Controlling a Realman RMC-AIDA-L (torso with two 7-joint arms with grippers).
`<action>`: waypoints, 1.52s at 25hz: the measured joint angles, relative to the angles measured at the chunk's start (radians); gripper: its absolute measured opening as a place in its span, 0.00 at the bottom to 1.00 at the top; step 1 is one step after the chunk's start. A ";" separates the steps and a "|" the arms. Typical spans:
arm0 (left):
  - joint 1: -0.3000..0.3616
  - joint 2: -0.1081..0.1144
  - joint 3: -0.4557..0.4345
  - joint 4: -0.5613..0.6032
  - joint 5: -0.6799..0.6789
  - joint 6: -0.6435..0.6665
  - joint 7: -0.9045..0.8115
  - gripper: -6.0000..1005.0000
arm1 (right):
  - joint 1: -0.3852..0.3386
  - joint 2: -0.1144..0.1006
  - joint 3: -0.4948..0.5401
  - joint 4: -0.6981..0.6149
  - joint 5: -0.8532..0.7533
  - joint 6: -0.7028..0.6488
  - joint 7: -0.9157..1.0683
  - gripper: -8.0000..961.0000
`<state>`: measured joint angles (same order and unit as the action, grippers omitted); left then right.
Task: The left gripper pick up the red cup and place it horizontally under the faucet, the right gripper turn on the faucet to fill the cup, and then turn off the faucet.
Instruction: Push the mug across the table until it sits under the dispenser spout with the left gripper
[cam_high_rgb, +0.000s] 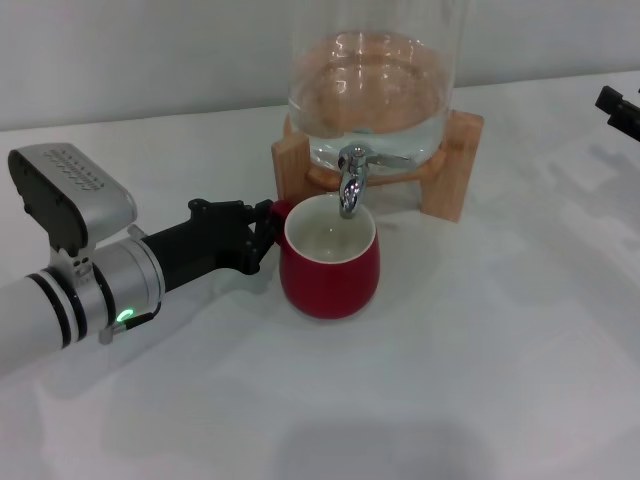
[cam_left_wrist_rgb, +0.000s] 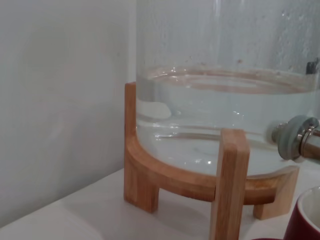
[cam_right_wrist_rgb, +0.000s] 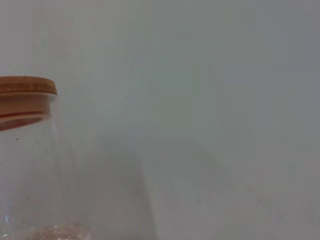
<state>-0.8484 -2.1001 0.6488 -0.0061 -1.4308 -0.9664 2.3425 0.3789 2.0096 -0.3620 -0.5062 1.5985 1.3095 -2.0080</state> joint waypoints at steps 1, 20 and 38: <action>0.002 0.000 0.000 0.000 0.000 0.000 0.000 0.14 | -0.001 0.000 0.000 0.000 0.000 0.001 0.000 0.83; 0.010 0.000 0.000 0.000 0.002 -0.008 -0.011 0.16 | -0.005 -0.002 0.000 0.000 0.000 0.001 0.000 0.83; 0.013 0.002 0.001 0.000 0.003 -0.023 -0.016 0.24 | -0.008 -0.002 0.000 0.001 0.011 -0.004 0.000 0.83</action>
<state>-0.8357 -2.0985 0.6498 -0.0060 -1.4277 -0.9895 2.3268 0.3704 2.0079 -0.3620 -0.5050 1.6099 1.3053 -2.0080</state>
